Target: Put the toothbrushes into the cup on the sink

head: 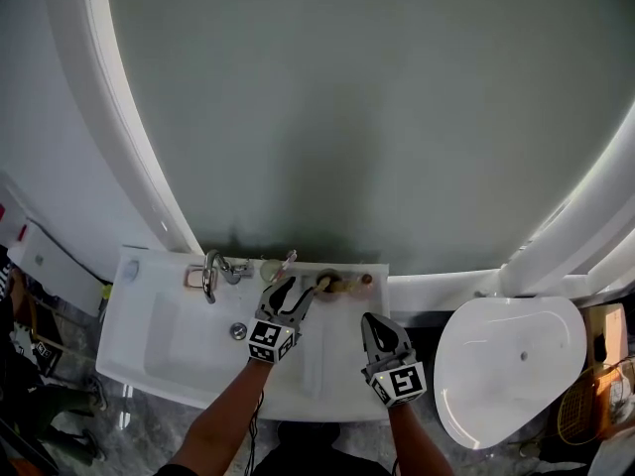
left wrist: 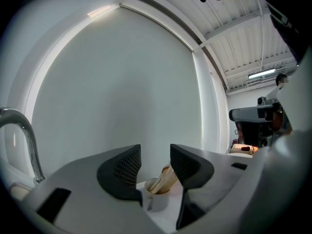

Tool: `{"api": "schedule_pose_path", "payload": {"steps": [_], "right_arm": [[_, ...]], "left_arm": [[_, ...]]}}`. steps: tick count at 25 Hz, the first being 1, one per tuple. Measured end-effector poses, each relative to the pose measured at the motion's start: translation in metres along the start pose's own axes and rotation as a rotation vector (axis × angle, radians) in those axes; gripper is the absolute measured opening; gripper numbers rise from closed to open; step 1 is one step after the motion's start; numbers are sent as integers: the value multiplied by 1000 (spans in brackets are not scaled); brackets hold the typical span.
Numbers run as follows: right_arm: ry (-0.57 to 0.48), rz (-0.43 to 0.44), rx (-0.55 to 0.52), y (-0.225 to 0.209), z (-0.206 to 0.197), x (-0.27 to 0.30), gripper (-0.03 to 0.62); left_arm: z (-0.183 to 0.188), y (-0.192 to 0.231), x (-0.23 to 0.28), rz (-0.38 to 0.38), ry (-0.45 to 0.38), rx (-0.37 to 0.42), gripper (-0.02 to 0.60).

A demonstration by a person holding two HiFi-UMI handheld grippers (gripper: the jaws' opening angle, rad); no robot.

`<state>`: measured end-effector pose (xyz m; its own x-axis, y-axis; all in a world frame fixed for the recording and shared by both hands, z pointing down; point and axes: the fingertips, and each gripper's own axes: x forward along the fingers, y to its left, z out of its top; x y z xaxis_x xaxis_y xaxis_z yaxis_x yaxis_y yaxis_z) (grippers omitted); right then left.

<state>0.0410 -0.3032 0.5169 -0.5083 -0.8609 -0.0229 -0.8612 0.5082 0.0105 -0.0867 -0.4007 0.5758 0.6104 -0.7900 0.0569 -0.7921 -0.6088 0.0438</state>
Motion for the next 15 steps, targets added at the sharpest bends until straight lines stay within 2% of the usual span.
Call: {"api": "schedule_pose_path", "payload": {"steps": [5, 8, 15], "right_arm": [[4, -2, -5, -1, 4, -1, 26], [2, 0, -16, -1, 8, -1, 27], [-6, -30, 2, -11, 12, -6, 26]], "left_arm": [[10, 9, -16, 51, -13, -8, 73], [19, 11, -25, 68, -30, -10, 47], [45, 3, -43, 88, -86, 16, 28]]}}
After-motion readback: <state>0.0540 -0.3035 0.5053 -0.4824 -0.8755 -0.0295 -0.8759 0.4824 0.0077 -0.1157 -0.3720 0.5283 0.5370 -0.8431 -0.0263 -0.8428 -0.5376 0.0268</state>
